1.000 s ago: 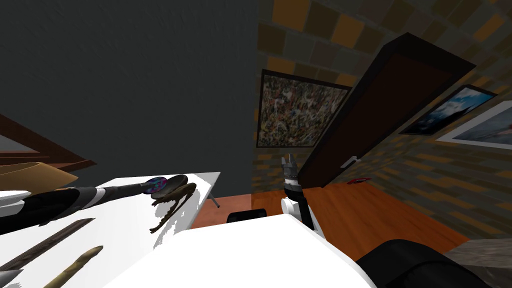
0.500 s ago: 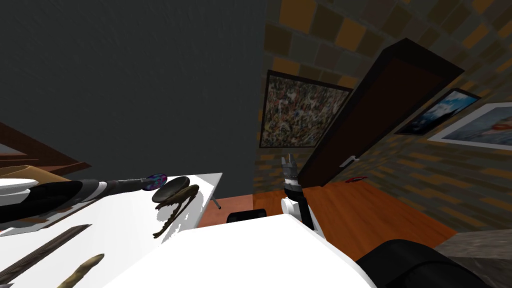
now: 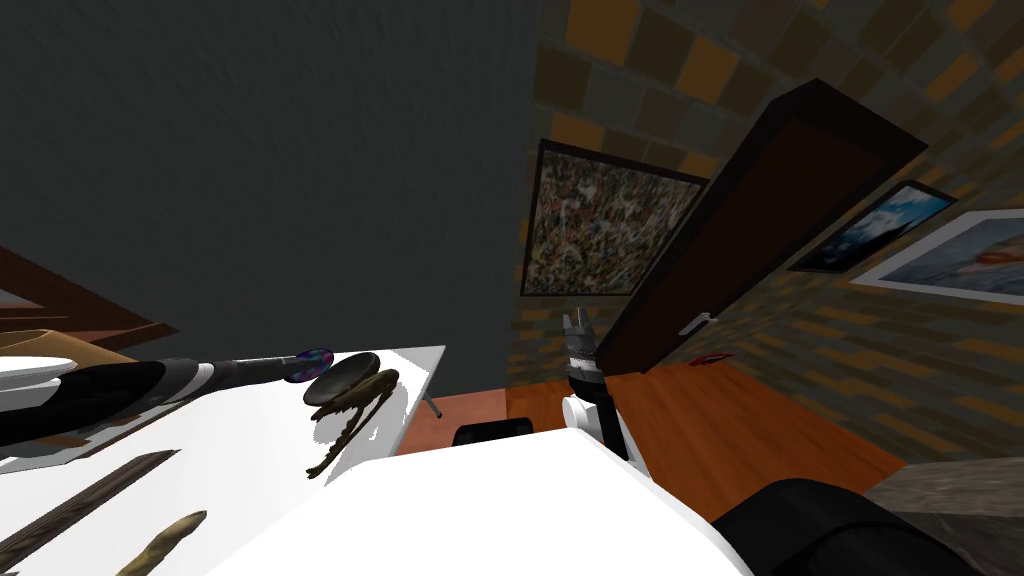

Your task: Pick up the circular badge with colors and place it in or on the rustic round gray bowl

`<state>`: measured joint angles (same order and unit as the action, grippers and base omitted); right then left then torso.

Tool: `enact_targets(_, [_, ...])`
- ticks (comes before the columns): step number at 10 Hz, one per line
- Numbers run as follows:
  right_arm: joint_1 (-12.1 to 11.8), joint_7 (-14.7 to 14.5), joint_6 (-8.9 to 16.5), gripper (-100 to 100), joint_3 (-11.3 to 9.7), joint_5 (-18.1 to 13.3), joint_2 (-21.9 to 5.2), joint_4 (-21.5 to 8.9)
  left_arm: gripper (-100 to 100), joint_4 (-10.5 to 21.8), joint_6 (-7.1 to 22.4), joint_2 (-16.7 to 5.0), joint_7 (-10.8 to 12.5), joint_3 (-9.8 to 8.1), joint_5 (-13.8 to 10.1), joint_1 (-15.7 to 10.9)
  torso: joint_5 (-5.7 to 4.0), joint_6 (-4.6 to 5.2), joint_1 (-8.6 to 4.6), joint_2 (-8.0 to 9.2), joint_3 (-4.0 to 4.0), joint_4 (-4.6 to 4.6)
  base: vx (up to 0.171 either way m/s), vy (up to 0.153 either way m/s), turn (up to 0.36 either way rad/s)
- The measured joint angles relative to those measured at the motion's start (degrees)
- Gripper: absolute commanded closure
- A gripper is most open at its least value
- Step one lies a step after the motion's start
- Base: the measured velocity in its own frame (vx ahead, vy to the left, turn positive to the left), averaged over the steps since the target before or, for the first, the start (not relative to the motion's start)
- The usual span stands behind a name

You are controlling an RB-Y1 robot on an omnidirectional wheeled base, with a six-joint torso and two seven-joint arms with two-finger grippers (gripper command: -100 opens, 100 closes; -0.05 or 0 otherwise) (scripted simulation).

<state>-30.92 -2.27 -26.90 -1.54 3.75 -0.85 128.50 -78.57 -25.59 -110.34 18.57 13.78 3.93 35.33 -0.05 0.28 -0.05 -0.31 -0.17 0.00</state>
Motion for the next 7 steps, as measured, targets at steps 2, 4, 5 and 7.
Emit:
enact_targets(2, [0.0, 0.0, 0.0, 0, 0.0, 0.0, 0.0, 0.0, -100, 0.0, 0.0, 0.0, 0.0, 0.00, 0.0, 0.0, 0.00, 0.00, 0.00, 0.00, 0.00, 0.00, -0.043, 0.025, -0.117])
enact_targets(4, [0.0, 0.0, 0.0, 0, 0.0, 0.0, 0.0, 0.0, -100, -0.3, 1.4, -2.2, 3.7, -0.80, 0.0, 1.1, 0.08, 0.06, 0.44, 0.62, 0.34, 0.12, -0.207, 0.125, -0.254])
enact_targets(5, [0.0, 0.0, 0.0, 0, 0.0, 0.0, 0.0, 0.0, -100, -0.4, 1.8, -3.3, 4.5, -0.17, -1.6, 1.1, 0.10, -0.02, 0.40, 0.67, 0.40, 0.17, -0.165, 0.066, -0.234])
enact_targets(7, [0.0, 0.0, 0.0, 0, 0.0, 0.0, 0.0, 0.0, -100, -0.9, 2.9, -5.8, 5.4, 1.32, -4.6, 1.0, 0.06, -0.03, 0.25, 0.51, 0.31, 0.14, -0.134, 0.053, -0.152])
